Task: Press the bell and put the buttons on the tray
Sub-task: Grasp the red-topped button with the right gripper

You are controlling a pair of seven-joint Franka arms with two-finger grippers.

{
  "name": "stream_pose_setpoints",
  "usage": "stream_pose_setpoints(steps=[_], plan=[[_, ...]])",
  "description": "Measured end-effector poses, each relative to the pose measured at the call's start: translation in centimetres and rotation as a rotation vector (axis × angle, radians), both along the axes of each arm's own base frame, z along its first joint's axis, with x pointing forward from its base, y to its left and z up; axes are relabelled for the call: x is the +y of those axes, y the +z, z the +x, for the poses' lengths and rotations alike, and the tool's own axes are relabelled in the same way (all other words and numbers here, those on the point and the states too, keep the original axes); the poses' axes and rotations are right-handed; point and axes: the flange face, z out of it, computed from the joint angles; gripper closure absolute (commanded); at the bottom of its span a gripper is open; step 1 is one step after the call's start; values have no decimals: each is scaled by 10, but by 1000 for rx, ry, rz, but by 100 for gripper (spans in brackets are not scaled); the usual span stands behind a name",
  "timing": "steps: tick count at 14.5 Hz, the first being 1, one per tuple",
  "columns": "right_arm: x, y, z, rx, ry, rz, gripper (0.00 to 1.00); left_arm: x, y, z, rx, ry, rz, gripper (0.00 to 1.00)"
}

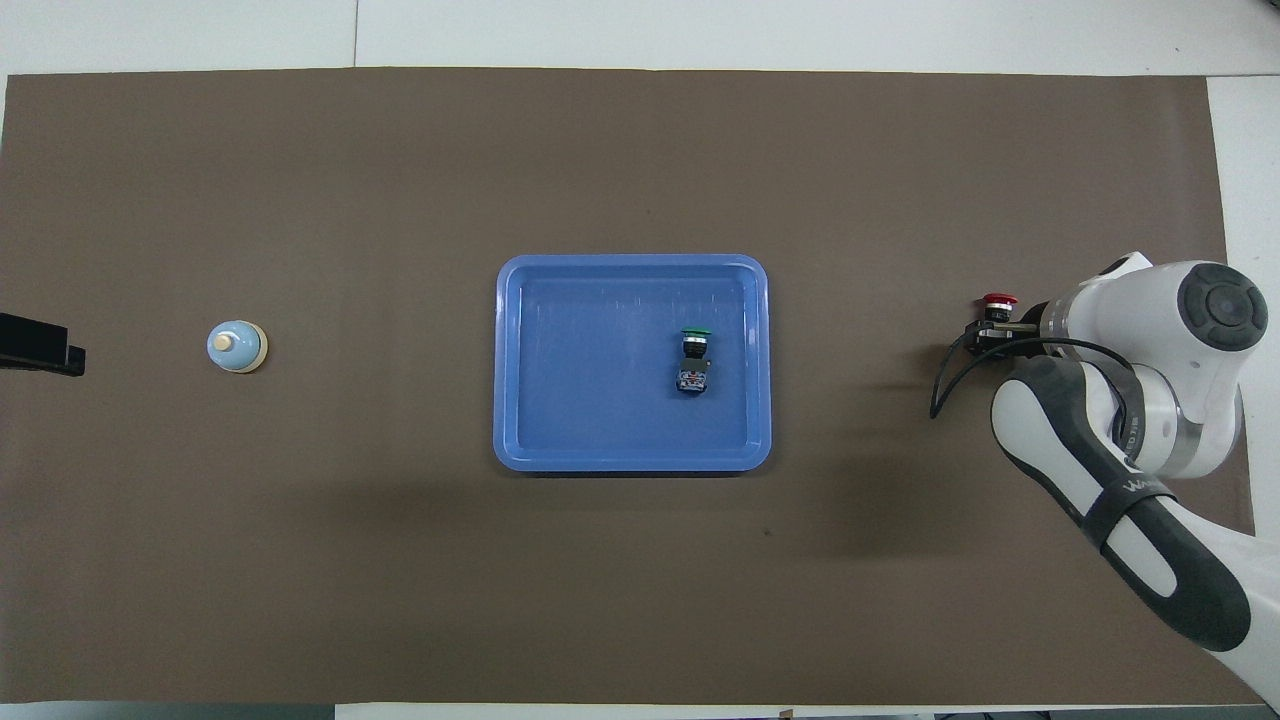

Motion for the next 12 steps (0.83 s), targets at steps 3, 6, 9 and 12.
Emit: stream_pose_setpoints(steps=[3, 6, 9, 12], plan=[[1, 1, 1, -1, 11, 0, 100, 0, 0, 0, 0, 0, 0, 0], [15, 17, 10, 34, 37, 4, 100, 0, 0, 0, 0, 0, 0, 0], [77, 77, 36, 88, 43, 4, 100, 0, 0, 0, 0, 0, 0, 0], [173, 135, 44, 113, 32, -5, 100, 0, 0, 0, 0, 0, 0, 0]])
